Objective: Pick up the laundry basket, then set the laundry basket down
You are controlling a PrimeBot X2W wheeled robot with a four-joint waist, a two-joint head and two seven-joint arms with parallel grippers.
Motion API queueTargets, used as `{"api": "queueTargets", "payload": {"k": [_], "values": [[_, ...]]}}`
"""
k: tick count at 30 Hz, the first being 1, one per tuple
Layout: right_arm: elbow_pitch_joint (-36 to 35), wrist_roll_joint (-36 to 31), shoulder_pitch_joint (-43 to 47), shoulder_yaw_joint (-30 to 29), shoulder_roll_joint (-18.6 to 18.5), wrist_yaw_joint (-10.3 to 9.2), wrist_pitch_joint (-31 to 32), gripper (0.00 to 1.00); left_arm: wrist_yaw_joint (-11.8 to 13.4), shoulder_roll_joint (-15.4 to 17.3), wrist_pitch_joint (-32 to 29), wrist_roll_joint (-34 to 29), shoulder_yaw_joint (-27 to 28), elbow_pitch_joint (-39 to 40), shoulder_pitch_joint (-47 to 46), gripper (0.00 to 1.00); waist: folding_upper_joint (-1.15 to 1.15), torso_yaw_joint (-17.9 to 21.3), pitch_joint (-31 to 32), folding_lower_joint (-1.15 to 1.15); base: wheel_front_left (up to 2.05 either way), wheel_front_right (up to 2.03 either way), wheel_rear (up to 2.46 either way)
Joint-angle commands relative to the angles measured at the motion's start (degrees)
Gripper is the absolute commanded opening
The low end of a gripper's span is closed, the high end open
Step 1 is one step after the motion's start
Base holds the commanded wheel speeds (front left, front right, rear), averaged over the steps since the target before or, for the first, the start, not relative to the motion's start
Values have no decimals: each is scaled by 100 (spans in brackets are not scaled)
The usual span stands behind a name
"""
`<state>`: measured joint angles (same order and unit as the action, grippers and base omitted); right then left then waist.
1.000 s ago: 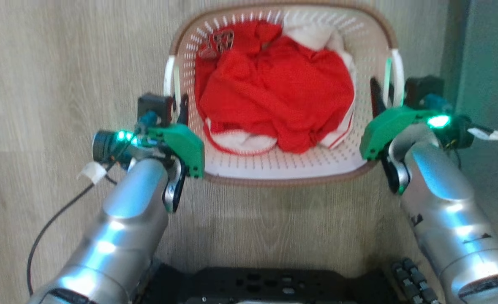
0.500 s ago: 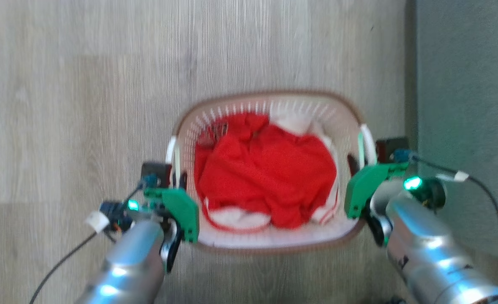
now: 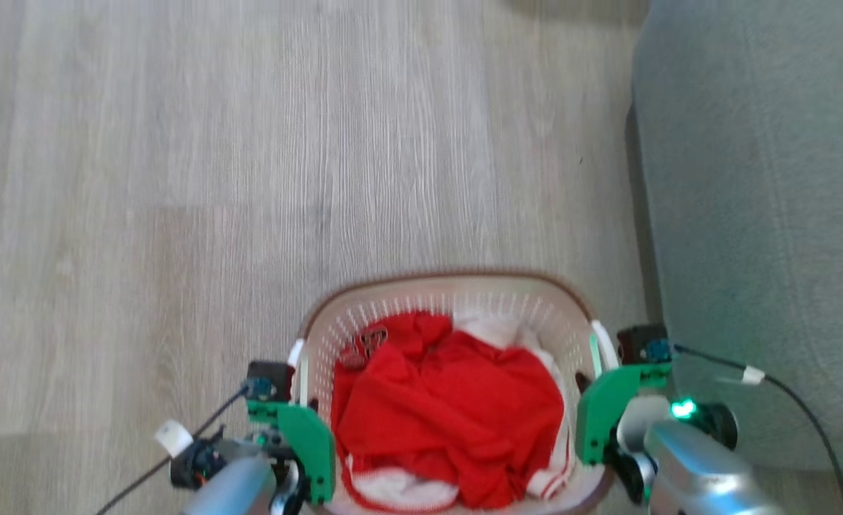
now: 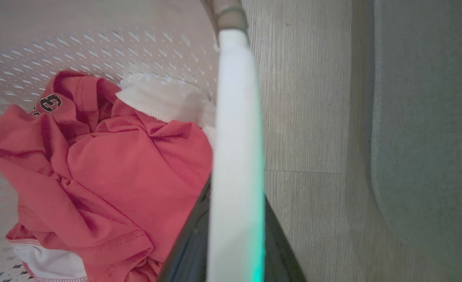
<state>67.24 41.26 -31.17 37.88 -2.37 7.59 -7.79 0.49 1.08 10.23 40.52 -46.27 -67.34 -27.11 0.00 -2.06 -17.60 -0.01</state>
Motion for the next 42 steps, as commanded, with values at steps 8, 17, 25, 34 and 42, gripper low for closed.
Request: {"api": "queueTargets", "payload": {"k": [8,17,25,34,42], "values": [[-22,433,324,568,-51,-10,97,0,-21,180,-28,170,-161,-178,226,0,0,82,728,1,0,0,0],[66,813,491,974,-51,-10,78,0,-47,180,-75,338,-368,-244,413,0,0,69,1095,1,0,0,0],[107,1064,533,1260,-51,-10,25,0,-35,180,-59,456,-531,-236,475,0,0,59,1256,1,0,0,0],[139,1273,545,1503,-51,-10,-27,0,-23,180,-29,568,-661,-265,520,0,0,74,1356,1,0,0,0],[138,1510,495,1677,-51,-10,-83,0,-18,180,-9,679,-763,-278,509,0,0,82,1388,1,0,0,0]]}}
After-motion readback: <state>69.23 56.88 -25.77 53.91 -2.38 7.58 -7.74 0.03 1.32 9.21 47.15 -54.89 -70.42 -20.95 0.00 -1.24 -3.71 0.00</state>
